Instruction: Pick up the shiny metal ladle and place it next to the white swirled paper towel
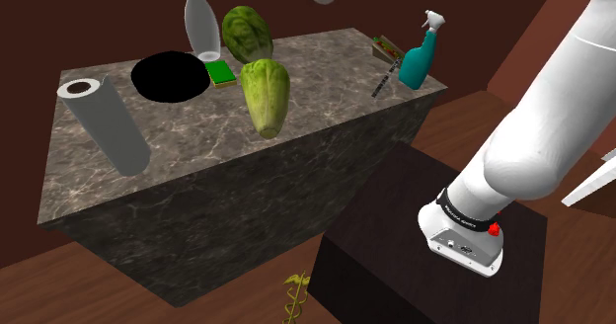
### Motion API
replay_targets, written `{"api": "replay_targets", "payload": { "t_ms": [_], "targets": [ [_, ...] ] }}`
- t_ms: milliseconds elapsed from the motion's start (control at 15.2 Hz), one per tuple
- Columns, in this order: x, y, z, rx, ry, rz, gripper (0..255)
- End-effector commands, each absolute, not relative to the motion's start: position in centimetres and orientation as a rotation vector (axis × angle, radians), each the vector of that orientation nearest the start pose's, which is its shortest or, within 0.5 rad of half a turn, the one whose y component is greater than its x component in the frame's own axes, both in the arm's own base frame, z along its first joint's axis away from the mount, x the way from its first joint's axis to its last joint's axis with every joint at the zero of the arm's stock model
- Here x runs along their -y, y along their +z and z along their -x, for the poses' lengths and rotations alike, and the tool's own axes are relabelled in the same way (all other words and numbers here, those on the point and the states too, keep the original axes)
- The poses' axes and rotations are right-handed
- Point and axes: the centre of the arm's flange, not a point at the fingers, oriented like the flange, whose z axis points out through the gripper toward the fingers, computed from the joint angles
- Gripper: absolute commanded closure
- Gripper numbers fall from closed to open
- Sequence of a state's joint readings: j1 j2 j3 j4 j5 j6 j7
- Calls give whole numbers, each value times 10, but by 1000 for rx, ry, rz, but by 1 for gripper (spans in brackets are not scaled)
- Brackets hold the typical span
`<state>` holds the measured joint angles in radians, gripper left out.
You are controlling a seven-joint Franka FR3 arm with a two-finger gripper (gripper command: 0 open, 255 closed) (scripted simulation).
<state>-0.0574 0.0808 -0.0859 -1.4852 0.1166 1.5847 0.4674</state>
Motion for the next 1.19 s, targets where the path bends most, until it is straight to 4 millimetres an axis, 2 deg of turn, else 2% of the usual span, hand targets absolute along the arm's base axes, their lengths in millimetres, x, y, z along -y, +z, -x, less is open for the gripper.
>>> {"api": "replay_targets", "payload": {
  "t_ms": [0, 1122],
  "targets": [
    [42, 617, -579, -914, -2, 2890, 255],
    [-182, 617, -594, -914, -2, 2890, 255]
  ]
}}
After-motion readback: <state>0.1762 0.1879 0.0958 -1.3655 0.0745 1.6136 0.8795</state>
